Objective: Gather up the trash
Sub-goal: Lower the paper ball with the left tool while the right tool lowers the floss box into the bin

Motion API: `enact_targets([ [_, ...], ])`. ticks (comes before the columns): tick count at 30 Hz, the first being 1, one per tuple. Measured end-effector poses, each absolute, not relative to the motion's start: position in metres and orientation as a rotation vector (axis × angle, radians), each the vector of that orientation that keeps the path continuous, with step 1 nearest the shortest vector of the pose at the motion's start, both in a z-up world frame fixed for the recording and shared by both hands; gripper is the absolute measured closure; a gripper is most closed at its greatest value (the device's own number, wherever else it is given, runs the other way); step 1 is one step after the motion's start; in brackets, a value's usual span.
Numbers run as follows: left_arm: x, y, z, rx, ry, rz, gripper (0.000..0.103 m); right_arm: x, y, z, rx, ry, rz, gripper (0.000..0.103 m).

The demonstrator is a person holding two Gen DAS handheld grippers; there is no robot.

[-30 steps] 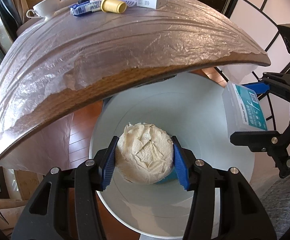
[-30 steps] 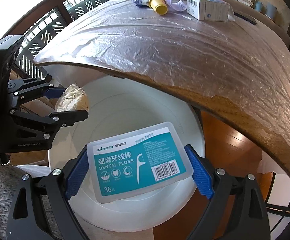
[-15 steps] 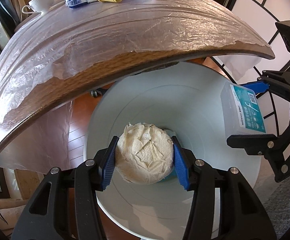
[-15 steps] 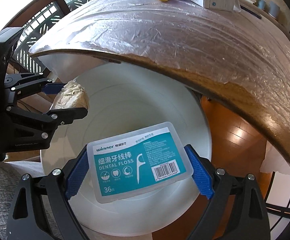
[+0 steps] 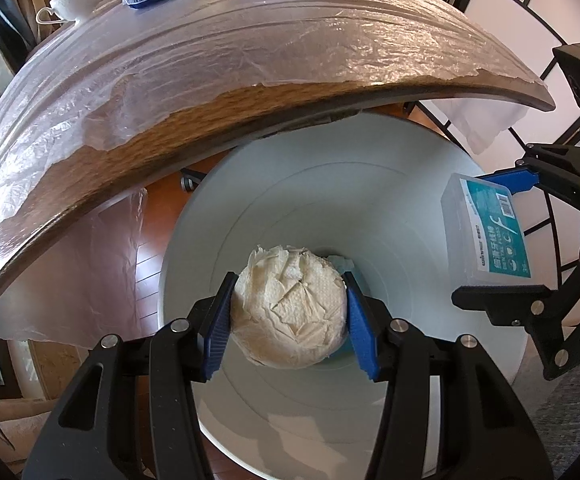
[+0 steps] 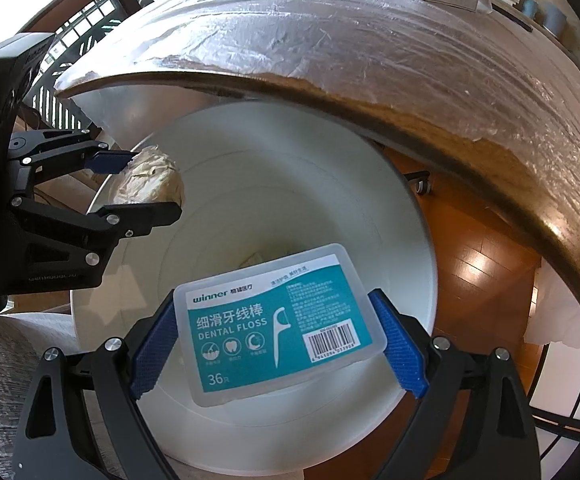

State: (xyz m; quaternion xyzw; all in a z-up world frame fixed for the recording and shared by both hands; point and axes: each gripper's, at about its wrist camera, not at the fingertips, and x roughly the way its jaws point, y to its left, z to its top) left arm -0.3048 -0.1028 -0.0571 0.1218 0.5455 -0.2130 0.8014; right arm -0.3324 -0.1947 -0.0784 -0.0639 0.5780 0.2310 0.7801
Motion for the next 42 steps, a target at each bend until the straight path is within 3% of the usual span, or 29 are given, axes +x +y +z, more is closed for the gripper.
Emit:
enact_targets([
  [39, -0.298, -0.119, -0.112, 0.311, 1.215, -0.464, 0.050, -0.328, -0.190, -0.086, -0.159, 1.281, 0.506, 0.014],
  [41, -0.303, -0.122, -0.107, 0.298, 1.201, -0.468, 0.045, -0.328, -0.190, -0.085, -0.150, 1.284, 0.517, 0.014],
  [42, -0.302, -0.122, -0.107, 0.301, 1.196, -0.449, 0.028, -0.328, -0.191, -0.085, -0.148, 1.283, 0.514, 0.014],
])
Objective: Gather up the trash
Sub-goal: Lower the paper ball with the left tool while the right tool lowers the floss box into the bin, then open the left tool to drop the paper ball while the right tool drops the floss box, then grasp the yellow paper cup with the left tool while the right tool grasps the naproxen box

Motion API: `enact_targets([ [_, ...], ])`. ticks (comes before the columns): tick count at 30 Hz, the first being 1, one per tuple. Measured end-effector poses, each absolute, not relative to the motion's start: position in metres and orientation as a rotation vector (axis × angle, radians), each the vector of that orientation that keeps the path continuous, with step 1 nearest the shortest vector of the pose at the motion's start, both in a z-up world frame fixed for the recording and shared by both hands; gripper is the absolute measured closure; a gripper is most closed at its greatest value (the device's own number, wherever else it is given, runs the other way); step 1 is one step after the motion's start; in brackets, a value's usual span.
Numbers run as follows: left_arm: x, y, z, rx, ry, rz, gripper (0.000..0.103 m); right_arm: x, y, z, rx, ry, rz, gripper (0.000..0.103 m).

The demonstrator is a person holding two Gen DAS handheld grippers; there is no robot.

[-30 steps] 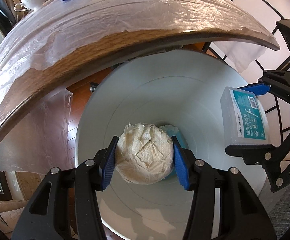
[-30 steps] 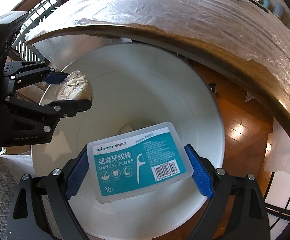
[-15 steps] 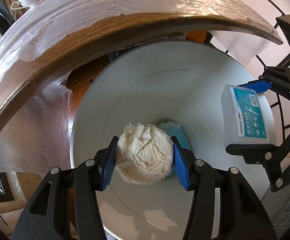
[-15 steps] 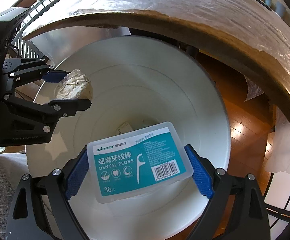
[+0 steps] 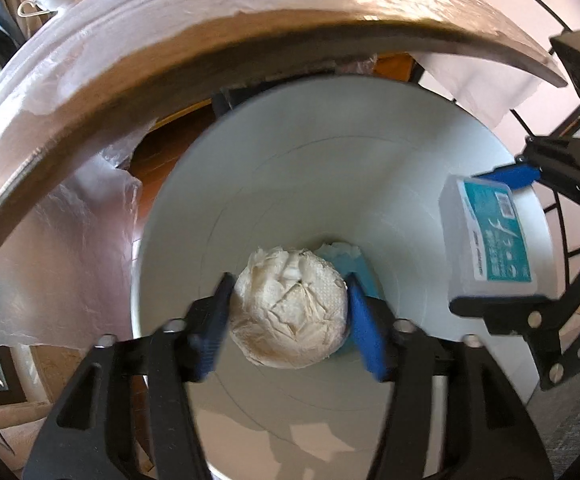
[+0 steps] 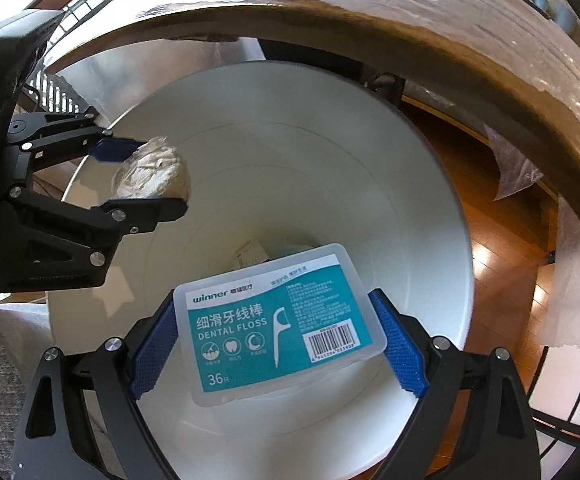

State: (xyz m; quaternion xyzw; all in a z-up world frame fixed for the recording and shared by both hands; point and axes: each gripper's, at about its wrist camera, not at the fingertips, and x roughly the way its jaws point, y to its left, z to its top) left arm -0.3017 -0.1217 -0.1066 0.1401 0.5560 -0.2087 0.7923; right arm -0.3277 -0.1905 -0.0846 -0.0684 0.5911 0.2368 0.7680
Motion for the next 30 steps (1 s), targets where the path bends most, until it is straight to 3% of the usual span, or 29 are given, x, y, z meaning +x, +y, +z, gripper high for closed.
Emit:
enact_targets([
  [1, -0.301, -0.120, -0.105, 0.295, 1.185, -0.438, 0.019, -0.328, -0.191, -0.084, -0.142, 1.287, 0.512, 0.014],
  [9, -0.303, -0.112, -0.069, 0.215, 1.150, -0.476, 0.019, -0.334, -0.213, -0.048, -0.103, 1.231, 0.494, 0.013],
  [12, -0.304, -0.104, -0.030, 0.175, 1.071, -0.518, 0.019, -0.338, -0.227, 0.003, -0.089, 1.114, 0.499, 0.013],
  [15, -0.294, -0.099, 0.017, 0.160, 0.944, -0.515, 0.005, -0.332, -0.237, 0.039, -0.091, 1.003, 0.460, 0.004],
  [18, -0.266, -0.090, 0.046, 0.143, 0.845, -0.438, 0.002, -0.308, -0.249, 0.063, -0.069, 0.920, 0.381, 0.004],
  [23, -0.211, -0.076, 0.055, 0.016, 0.812, -0.424, 0.002, -0.248, -0.269, 0.068, -0.066, 0.863, 0.269, 0.004],
  [30, -0.160, -0.109, 0.037, 0.179, 0.802, -0.459, 0.002, -0.178, -0.272, 0.060, -0.056, 0.864, 0.257, 0.004],
])
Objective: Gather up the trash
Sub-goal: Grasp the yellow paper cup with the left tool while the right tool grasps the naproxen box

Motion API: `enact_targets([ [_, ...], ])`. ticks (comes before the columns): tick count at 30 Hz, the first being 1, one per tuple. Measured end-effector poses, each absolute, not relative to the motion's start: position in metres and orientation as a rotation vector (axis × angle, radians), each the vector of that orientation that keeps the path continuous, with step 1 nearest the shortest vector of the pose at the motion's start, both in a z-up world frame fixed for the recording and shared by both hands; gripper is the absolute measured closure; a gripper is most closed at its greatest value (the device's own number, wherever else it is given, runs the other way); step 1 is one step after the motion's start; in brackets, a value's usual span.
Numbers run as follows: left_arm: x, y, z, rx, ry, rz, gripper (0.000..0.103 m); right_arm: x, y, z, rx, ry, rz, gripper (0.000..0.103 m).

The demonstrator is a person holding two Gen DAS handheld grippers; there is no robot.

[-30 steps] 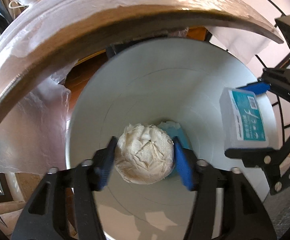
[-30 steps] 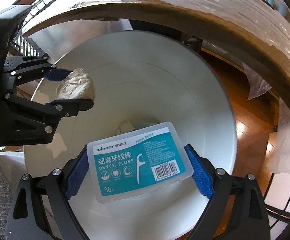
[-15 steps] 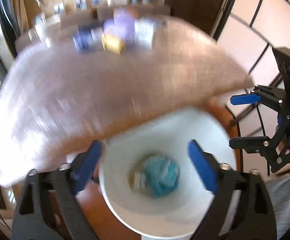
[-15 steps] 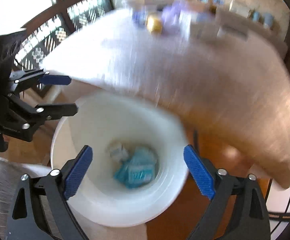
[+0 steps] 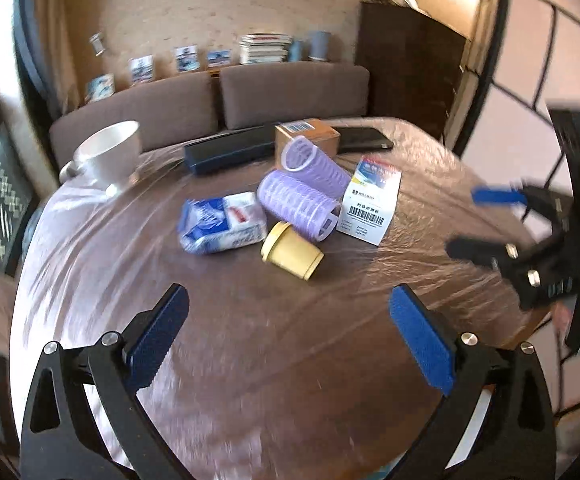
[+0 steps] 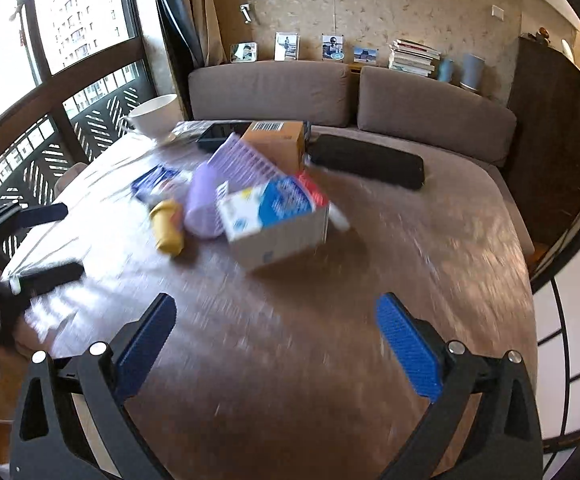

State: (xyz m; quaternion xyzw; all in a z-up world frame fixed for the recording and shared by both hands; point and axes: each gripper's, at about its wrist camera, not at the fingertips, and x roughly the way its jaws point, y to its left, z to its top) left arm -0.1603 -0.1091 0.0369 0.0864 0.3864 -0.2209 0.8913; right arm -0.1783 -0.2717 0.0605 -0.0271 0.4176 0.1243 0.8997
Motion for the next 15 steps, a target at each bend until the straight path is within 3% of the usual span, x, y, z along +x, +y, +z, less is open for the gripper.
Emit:
enact_targets([
  [11, -0.117, -0.124, 0.005, 0.308, 0.875, -0.554, 0.003, -0.110, -0.252, 0.033, -0.203, 0.894, 0.342, 0.004],
  [15, -0.105, -0.126, -0.001, 0.301, 0.900, -0.602, 0.017, -0.099, -0.244, 0.028, -0.247, 0.895, 0.380, 0.004],
])
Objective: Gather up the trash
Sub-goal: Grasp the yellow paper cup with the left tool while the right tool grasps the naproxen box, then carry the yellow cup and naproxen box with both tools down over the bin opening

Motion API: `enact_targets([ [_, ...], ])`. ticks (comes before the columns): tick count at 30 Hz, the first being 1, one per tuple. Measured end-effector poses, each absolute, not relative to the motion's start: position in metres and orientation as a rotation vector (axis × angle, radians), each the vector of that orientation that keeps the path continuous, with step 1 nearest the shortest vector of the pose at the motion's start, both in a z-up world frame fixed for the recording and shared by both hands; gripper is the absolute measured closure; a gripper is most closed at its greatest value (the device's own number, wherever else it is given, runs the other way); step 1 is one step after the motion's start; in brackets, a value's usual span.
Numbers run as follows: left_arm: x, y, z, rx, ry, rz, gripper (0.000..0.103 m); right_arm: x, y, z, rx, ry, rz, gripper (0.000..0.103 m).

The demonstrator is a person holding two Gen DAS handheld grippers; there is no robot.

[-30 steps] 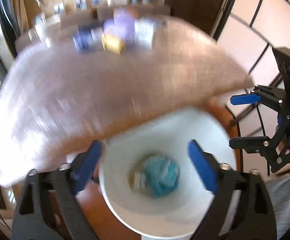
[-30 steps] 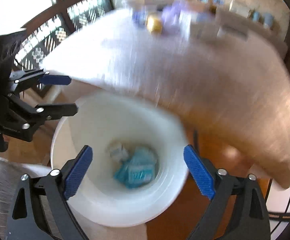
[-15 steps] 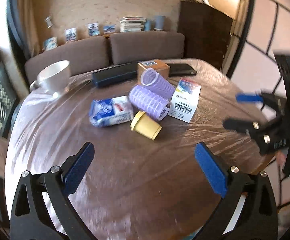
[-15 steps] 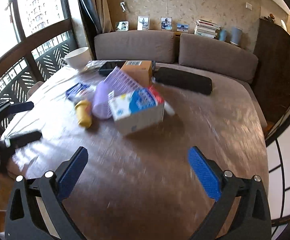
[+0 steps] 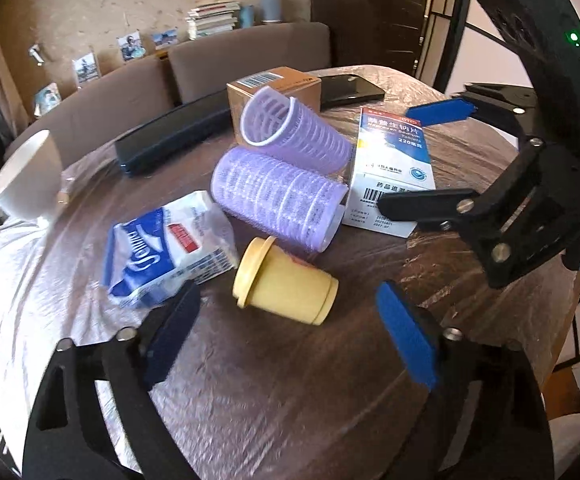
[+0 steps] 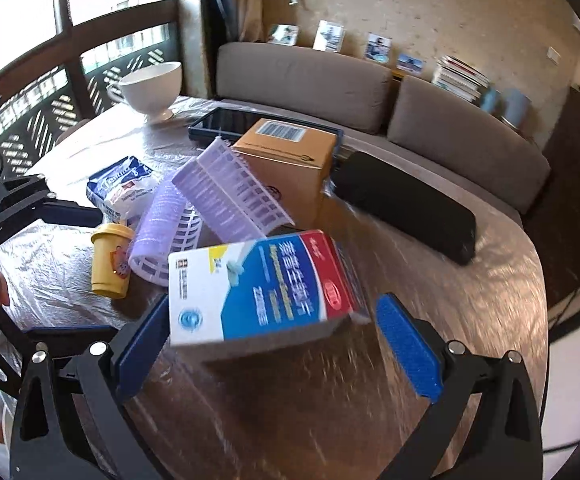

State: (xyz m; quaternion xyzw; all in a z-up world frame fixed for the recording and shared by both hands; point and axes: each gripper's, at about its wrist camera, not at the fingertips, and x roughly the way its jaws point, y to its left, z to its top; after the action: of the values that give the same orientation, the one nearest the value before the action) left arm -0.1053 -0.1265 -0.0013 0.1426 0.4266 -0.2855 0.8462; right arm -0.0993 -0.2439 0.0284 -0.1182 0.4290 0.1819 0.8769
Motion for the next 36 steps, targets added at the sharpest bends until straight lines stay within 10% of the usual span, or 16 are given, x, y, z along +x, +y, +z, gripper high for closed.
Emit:
enact_targets([
  [10, -0.097, -0.135, 0.002, 0.318, 0.890, -0.653, 0.053, -0.097, -0.246, 0.027, -0.235, 0.901, 0.426, 0.018],
  [36, -0.128, -0.123, 0.020, 0.208, 0.879, -0.577, 0.053, -0.142, -0.265, 0.054, -0.074, 0.871, 0.371, 0.022],
])
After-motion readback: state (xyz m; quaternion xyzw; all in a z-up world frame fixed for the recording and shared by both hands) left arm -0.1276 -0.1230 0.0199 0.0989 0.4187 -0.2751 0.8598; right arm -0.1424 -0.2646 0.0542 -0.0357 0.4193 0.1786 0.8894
